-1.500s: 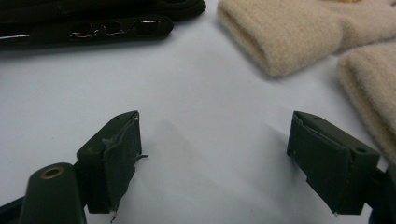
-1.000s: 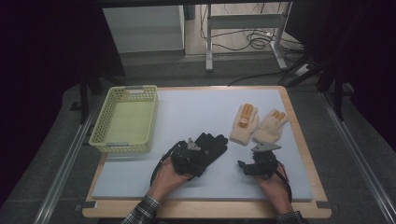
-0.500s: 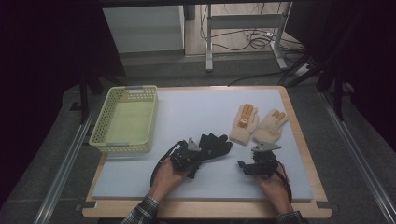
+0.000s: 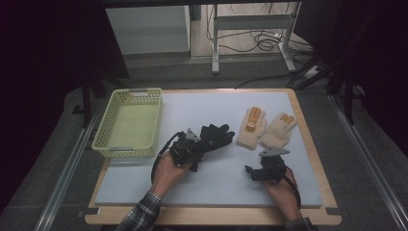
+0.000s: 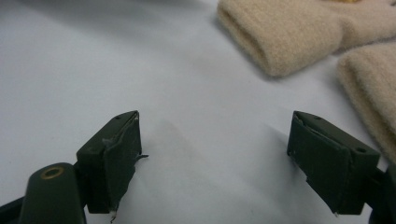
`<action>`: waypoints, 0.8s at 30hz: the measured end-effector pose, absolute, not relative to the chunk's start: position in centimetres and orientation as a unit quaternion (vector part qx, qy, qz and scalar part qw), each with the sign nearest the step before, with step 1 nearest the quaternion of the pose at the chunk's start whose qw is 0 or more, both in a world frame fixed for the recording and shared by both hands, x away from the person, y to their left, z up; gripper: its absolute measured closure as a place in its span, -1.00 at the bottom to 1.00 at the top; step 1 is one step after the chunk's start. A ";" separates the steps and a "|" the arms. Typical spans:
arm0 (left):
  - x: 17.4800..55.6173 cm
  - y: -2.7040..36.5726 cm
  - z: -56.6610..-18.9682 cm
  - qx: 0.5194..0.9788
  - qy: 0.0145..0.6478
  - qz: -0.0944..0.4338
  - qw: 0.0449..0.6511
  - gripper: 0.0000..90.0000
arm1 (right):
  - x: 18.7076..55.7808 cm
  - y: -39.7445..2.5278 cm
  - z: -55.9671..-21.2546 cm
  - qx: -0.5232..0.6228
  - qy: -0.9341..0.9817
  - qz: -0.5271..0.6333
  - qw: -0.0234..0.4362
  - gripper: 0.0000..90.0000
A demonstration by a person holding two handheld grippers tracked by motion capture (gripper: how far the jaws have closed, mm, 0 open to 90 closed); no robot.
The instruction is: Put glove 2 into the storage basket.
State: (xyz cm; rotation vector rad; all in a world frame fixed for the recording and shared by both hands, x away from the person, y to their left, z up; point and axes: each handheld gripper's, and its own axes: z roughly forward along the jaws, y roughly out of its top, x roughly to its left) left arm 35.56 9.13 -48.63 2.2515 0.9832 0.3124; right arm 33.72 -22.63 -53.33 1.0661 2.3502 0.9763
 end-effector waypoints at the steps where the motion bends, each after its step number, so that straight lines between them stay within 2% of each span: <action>1: 35.7 9.3 -48.3 0.858 0.377 0.122 0.326 0.45 | 33.7 -22.7 -53.3 0.378 0.837 0.347 0.190 -0.61; 11: 37.7 11.7 -44.8 0.841 0.405 0.154 0.322 0.44 | 33.7 -22.6 -53.3 0.379 0.836 0.348 0.190 -0.62; 24: 39.5 15.1 -42.2 0.821 0.445 0.180 0.309 0.43 | 33.7 -22.6 -53.3 0.378 0.836 0.348 0.190 -0.61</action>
